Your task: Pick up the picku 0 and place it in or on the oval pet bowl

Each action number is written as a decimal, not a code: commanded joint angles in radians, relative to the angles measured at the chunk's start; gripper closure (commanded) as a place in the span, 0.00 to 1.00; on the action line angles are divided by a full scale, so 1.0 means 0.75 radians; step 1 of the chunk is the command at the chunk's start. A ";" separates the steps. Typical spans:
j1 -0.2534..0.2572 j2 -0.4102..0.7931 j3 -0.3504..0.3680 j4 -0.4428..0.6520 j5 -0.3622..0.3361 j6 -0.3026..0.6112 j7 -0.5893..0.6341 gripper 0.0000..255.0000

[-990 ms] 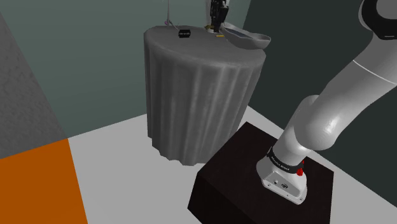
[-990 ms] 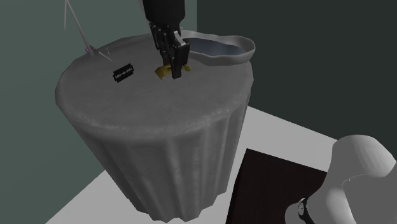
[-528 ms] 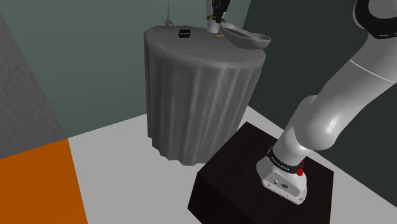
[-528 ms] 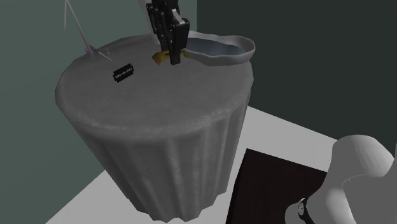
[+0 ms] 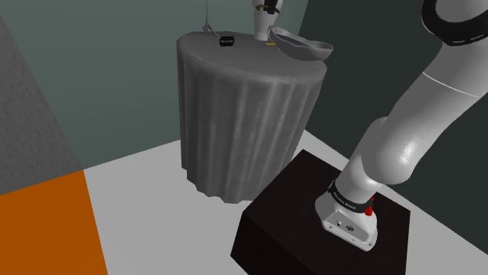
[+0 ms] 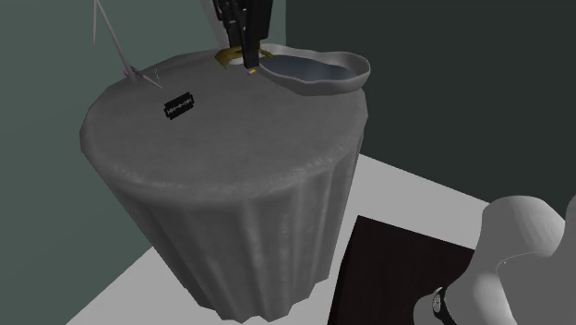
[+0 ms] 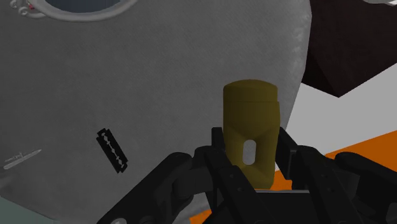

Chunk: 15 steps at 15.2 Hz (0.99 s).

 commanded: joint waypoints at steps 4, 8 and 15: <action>-0.063 0.030 -0.079 0.065 0.004 -0.027 -0.144 1.00; -0.130 0.076 -0.161 0.125 0.017 -0.037 -0.289 1.00; -0.278 0.237 -0.302 0.329 0.088 -0.080 -0.556 1.00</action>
